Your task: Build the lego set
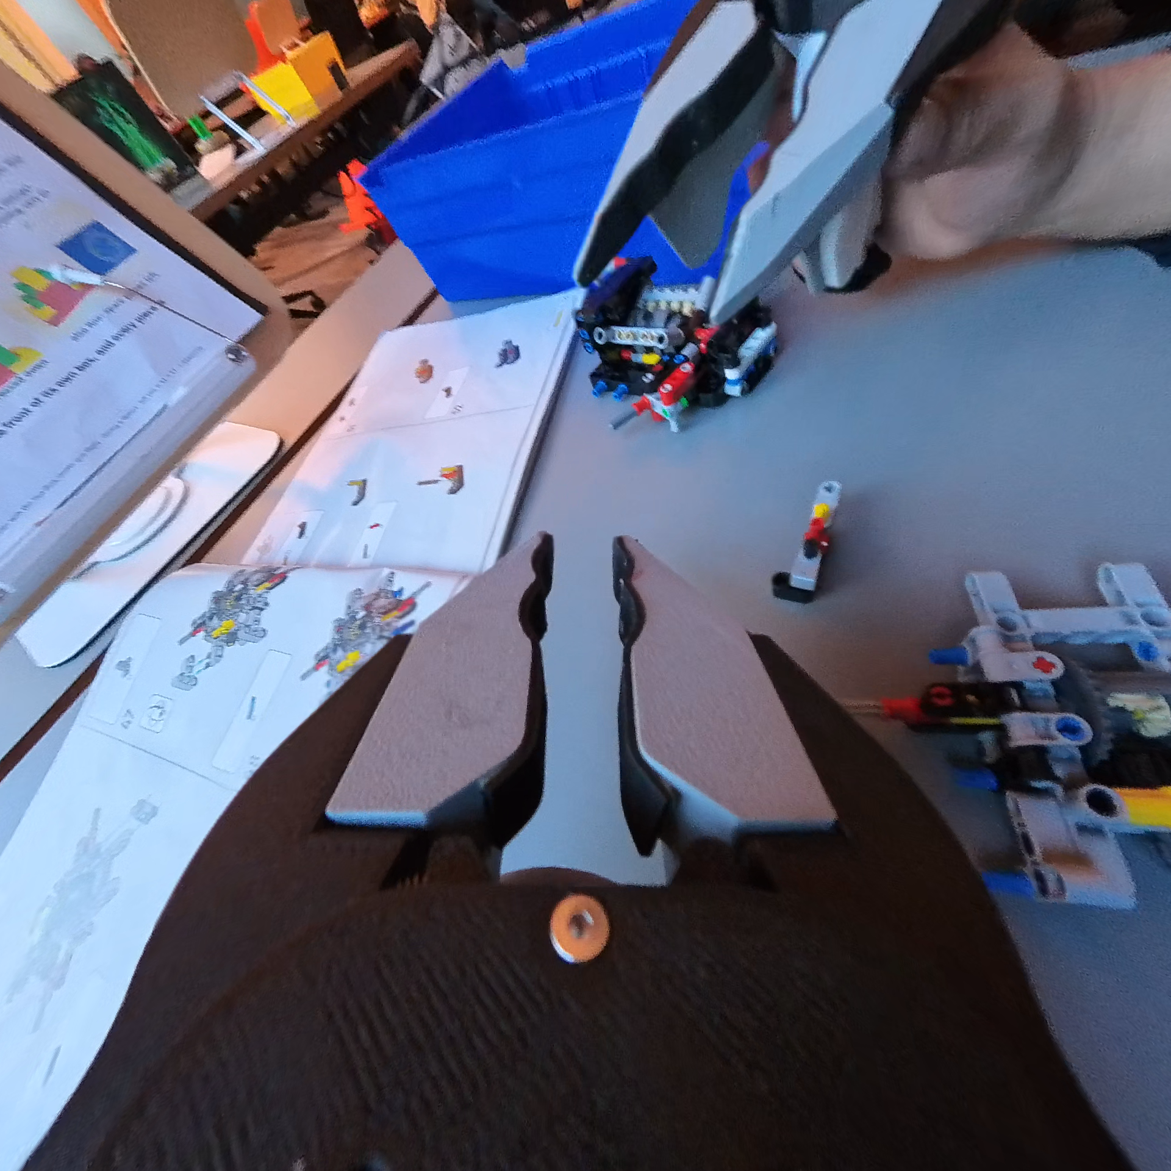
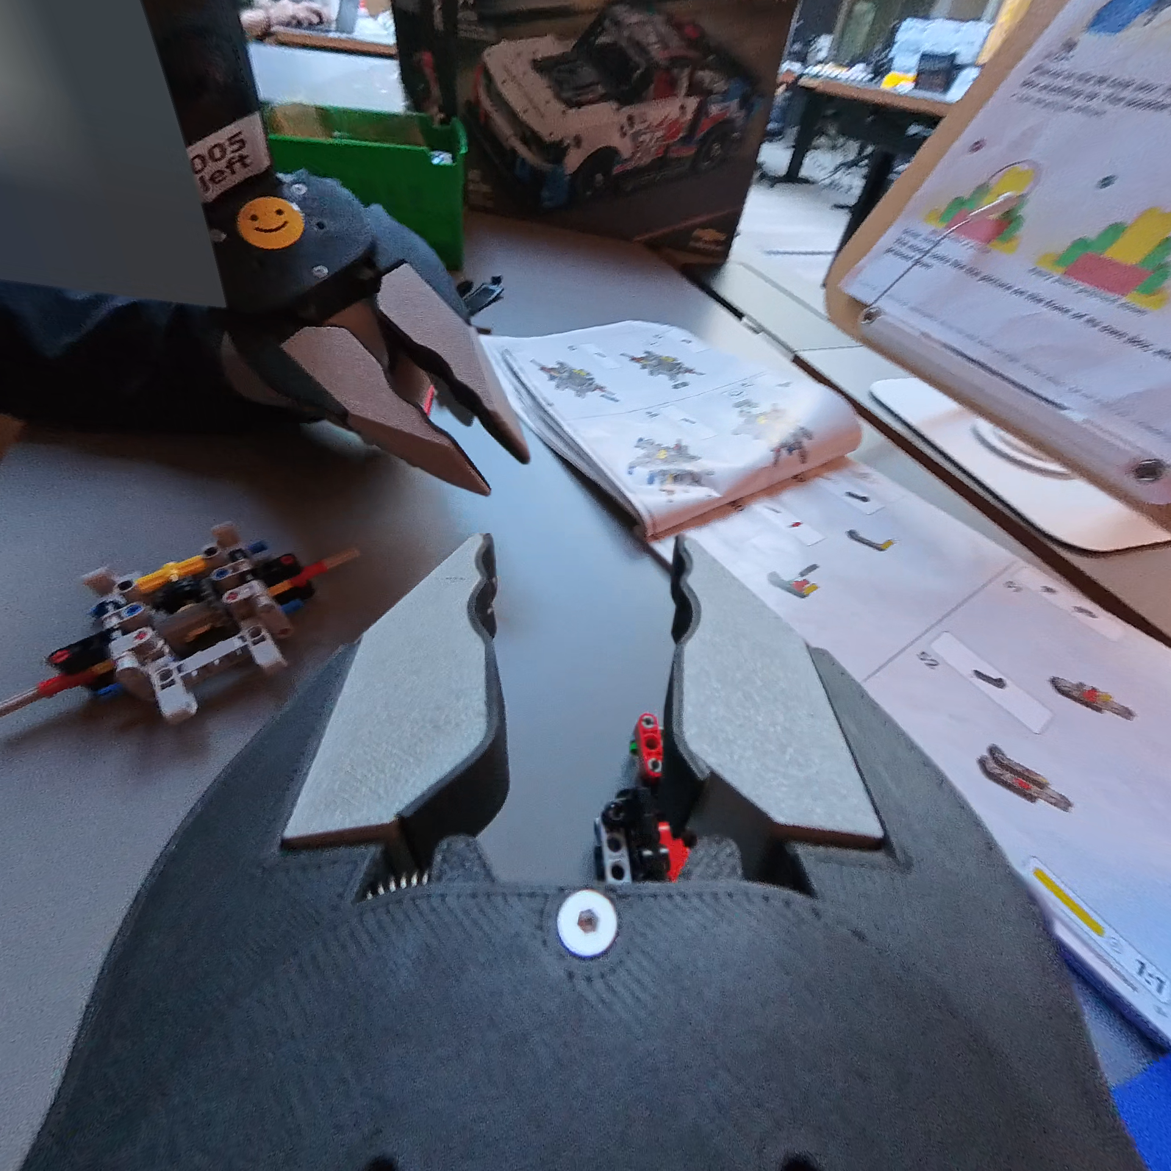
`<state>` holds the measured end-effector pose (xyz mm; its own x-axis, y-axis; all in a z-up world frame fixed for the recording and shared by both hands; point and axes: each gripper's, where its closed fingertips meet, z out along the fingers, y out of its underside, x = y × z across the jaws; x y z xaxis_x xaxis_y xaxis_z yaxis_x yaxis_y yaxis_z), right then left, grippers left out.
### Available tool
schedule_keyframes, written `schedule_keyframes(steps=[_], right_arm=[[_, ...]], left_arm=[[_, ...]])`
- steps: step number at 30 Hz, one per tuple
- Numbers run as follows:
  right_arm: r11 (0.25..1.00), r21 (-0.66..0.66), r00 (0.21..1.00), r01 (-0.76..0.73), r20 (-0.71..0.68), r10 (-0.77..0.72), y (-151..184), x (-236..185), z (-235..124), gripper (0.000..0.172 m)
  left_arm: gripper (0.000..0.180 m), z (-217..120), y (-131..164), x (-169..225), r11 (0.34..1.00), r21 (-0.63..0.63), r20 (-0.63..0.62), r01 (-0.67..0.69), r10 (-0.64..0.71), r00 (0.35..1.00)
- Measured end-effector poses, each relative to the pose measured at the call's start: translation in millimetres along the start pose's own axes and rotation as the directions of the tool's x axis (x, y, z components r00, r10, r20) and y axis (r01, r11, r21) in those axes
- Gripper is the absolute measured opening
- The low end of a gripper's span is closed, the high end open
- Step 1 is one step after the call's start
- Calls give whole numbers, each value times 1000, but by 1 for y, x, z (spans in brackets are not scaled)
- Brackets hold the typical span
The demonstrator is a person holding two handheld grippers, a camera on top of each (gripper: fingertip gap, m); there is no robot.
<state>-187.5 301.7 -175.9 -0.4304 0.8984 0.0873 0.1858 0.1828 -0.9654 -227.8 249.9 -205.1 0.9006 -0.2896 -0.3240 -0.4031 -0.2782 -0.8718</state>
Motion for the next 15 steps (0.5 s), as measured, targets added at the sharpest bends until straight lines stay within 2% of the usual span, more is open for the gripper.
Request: schedule_keyframes(steps=[4,8,12,15], right_arm=[[997,66,997,-38,-58,42,-7,12,-10,56],[990,126,993,-69,-84,80,-11,16,-24,56],[981,172,990,-94,-86,110,-16,19,-31,56],[980,169,988,-108,-93,125,-14,21,-32,57]], left_arm=[[14,-19,-25,-12,996,80,61,27,-32,998],[14,-50,-40,3,999,36,45,9,-11,999],[16,-89,-25,40,996,-89,11,12,-11,1000],[17,-120,-16,69,992,-112,51,53,-47,998]])
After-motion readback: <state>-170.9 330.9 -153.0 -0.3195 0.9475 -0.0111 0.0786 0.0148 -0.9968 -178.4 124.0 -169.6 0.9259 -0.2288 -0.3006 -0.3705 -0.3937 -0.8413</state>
